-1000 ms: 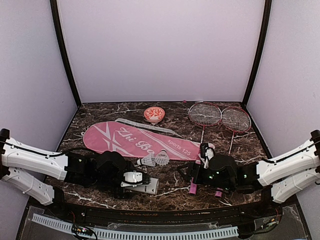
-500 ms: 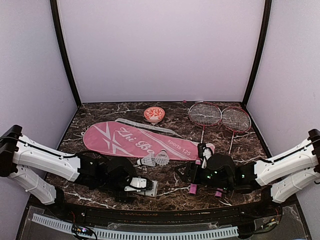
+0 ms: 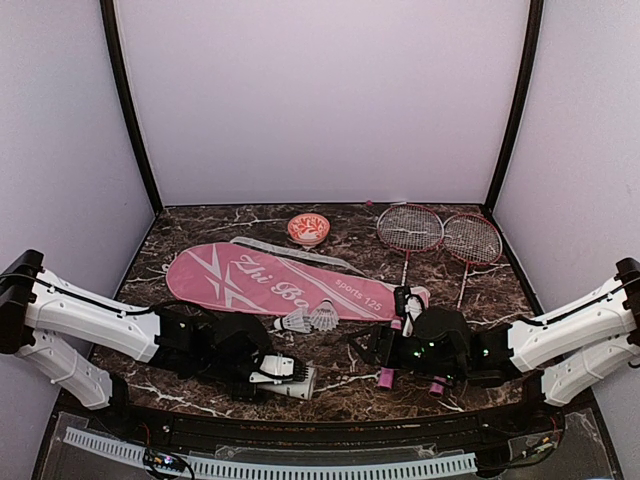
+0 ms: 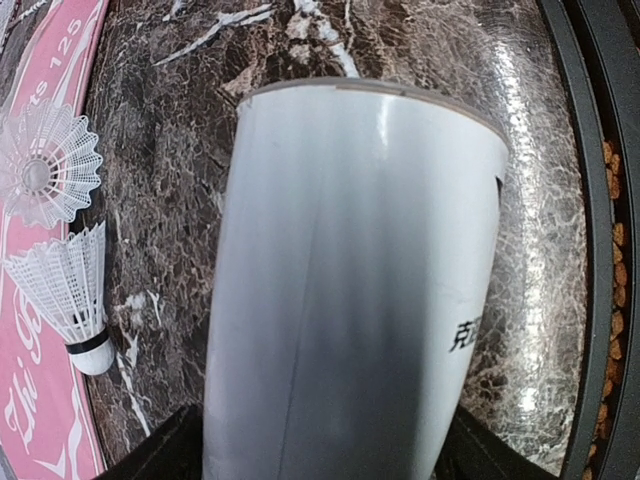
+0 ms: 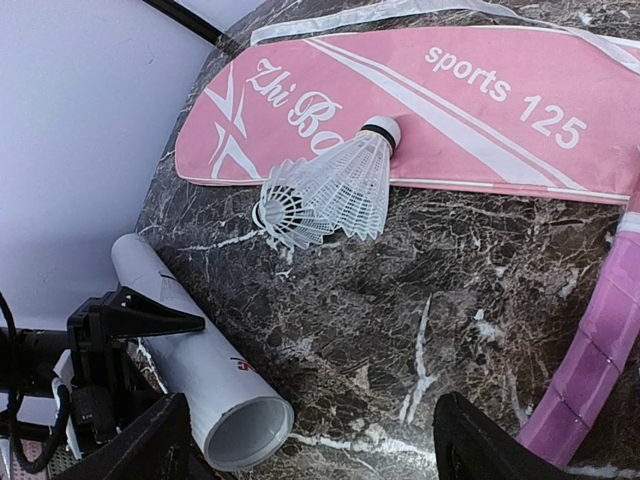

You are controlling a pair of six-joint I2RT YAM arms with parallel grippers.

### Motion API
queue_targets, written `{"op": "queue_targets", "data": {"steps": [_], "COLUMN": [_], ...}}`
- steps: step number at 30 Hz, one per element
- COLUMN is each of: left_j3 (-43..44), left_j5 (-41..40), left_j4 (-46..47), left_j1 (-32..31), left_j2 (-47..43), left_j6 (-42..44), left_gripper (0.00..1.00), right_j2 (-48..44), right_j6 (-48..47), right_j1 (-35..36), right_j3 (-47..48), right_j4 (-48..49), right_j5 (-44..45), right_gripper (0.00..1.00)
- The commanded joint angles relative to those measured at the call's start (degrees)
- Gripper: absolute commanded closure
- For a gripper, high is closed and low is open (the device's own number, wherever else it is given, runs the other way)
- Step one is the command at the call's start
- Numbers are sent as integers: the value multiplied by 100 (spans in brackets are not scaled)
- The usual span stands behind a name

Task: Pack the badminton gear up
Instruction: Pick up the shuttle tube from the center of the board.

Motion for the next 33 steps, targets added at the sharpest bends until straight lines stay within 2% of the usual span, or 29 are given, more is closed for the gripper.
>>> {"op": "queue_targets", "data": {"steps": [1, 12, 20, 23, 33], "left_j3": [84, 102, 20, -76, -318], "left_j5": [275, 177, 65, 52, -227], "left_j4": [-203, -233, -83, 23, 407], "left_j1": [-23, -27, -96, -121, -245], "left_j2": [52, 266, 16, -190, -1042], "left_j6": [-38, -32, 39, 64, 155], "left_gripper": [20, 14, 28, 36, 38], "right_j2": [56, 51, -76, -168, -609], "right_j6": [42, 51, 75, 126, -7], "right_j1": [-36, -36, -50, -65, -102], "right_j3": [91, 70, -9, -82, -138], "right_j4": [236, 241, 219, 180, -160], "right_j5": [12, 16, 68, 120, 260], "right_gripper": [16, 15, 14, 14, 13]}}
